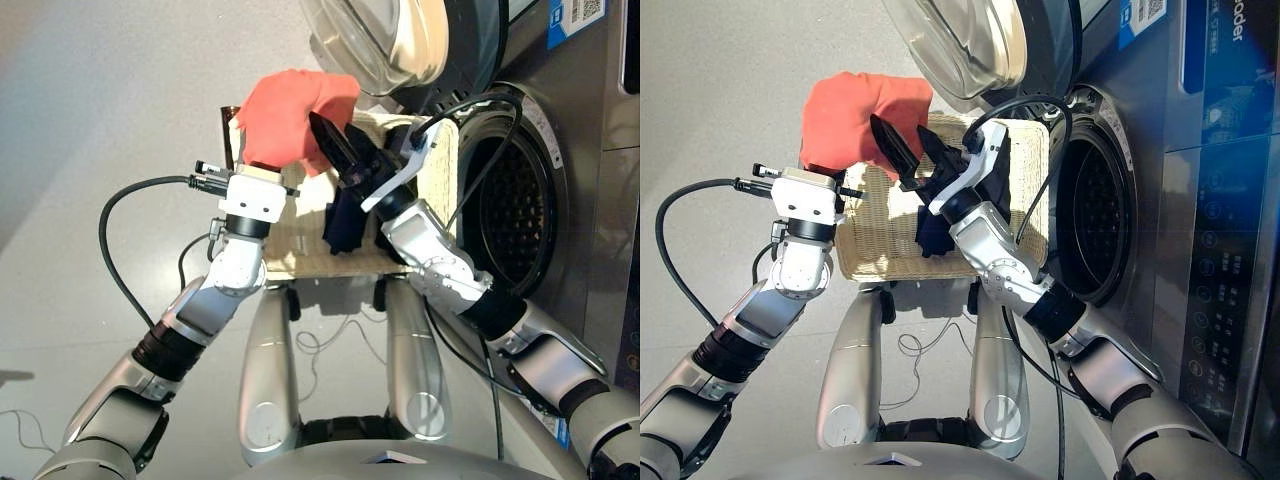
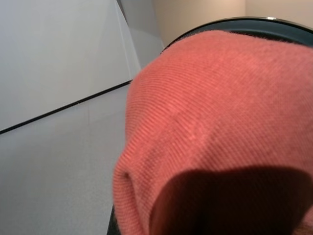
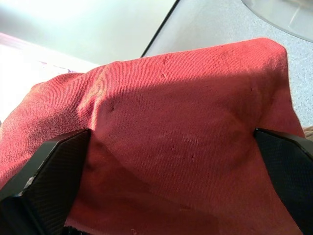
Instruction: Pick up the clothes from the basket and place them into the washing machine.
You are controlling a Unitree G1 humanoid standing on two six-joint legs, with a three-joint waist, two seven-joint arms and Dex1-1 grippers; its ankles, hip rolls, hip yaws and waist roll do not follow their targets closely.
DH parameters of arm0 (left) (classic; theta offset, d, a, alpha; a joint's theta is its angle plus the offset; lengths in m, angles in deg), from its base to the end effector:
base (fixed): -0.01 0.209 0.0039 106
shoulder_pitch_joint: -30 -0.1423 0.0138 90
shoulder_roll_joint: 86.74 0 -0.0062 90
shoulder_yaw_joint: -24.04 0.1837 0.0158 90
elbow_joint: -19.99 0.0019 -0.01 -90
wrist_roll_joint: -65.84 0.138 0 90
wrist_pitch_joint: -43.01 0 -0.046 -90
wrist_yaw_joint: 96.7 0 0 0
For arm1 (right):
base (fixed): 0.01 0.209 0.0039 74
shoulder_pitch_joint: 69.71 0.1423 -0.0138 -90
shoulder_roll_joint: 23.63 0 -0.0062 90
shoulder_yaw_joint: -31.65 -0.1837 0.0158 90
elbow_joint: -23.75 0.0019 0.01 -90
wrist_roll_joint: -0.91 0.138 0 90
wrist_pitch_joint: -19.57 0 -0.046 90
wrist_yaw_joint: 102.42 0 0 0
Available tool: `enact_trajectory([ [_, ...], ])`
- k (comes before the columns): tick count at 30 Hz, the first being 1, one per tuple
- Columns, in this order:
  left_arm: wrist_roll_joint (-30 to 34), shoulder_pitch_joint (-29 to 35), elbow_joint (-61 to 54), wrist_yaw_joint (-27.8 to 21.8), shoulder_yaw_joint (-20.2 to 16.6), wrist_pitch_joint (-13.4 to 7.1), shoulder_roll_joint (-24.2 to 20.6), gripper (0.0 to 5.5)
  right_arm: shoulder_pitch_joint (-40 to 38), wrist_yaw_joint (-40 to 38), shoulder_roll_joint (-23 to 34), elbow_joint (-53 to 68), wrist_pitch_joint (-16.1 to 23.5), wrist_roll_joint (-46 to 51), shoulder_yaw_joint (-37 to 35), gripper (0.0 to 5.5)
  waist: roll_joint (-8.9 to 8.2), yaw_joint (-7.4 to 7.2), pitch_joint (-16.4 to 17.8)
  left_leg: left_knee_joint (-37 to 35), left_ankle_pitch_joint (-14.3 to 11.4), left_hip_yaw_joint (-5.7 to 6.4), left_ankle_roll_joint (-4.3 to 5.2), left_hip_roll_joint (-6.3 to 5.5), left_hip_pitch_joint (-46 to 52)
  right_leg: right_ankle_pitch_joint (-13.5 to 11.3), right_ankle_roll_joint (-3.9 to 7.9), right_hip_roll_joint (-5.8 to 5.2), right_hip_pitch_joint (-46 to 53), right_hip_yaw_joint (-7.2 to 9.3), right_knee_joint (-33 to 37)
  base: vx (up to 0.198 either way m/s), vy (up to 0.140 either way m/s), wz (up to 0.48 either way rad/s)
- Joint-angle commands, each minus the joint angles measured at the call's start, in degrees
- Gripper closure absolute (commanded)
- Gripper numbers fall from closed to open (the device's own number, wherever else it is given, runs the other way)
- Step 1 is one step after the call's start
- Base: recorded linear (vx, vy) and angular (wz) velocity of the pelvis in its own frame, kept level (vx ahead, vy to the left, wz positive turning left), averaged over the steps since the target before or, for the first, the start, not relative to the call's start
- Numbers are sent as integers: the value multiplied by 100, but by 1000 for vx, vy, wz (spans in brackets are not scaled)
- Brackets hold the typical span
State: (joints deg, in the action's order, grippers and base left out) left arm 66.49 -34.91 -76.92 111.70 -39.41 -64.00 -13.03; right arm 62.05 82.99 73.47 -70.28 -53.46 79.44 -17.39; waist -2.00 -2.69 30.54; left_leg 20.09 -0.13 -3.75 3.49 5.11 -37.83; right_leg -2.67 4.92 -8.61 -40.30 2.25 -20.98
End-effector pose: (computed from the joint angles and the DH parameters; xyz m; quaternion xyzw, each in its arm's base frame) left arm 0.2433 0.1322 0.1473 0.1773 -0.3915 -0.0555 0.9012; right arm 0.2752 -0.0728 0.1614 0.3532 -0.1156 0.4011 0.8373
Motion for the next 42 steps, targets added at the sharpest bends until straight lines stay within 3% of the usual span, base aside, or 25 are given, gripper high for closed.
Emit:
enact_trajectory([
  [1, 26, 405, -1143, -174, 252, -573, 64, 550, 442, 170, -285, 328, 54, -25, 94, 0, 119, 102, -74, 6, -89, 129, -173, -379, -133, 24, 95, 73, -175, -97, 38, 0, 0, 0],
  [10, -64, 442, -1147, -276, 296, -570, 52, 550, 567, 173, -313, 344, 0, -67, 176, 0, 128, 116, -74, -12, -45, 138, -164, -369, -173, 12, 82, 72, -206, -63, 37, 0, 0, 0],
  [11, -70, 444, -1148, -279, 302, -574, 49, 550, 568, 172, -324, 347, -13, -58, 193, 140, 129, 120, -74, -16, -43, 141, -162, -369, -167, 13, 81, 73, -205, -61, 36, 0, 0, 0],
  [14, -81, 448, -1162, -301, 314, -578, 15, 550, 576, 148, -349, 334, -31, -47, 230, 425, 139, 124, -74, -16, -39, 152, -163, -372, -175, 8, 82, 75, -207, -63, 36, 0, 0, 0],
  [16, -89, 458, -1172, -313, 323, -565, -6, 550, 583, 127, -368, 314, -41, -42, 260, 550, 142, 127, -74, -13, -40, 156, -164, -379, -181, 5, 83, 76, -211, -67, 37, 0, 0, 0],
  [37, -263, 386, -1097, -333, 346, -519, -14, 550, 422, -16, -240, 304, 38, -63, 167, 550, 146, 109, -74, 67, -89, 155, -180, -397, -230, 13, 83, 79, -247, -116, 14, 0, 0, 0],
  [38, -263, 386, -1097, -333, 346, -519, -14, 524, 421, -17, -239, 305, 38, -63, 167, 550, 146, 109, -74, 67, -89, 155, -180, -396, -229, 13, 83, 79, -246, -116, 15, 0, 0, 0],
  [40, -331, 308, -1066, -318, 298, -498, -1, 32, 261, -129, -227, 272, 134, -172, 7, 550, 149, 98, -74, 68, -84, 159, -183, -396, -249, 3, 85, 78, -249, -106, 25, 0, 0, 0],
  [42, -405, 219, -971, -241, 261, -460, 11, 0, 9, -429, -292, 95, 338, -329, -256, 550, 154, 86, -74, 102, -92, 156, -178, -399, -290, 11, 84, 78, -270, -100, 7, 0, 0, 0],
])
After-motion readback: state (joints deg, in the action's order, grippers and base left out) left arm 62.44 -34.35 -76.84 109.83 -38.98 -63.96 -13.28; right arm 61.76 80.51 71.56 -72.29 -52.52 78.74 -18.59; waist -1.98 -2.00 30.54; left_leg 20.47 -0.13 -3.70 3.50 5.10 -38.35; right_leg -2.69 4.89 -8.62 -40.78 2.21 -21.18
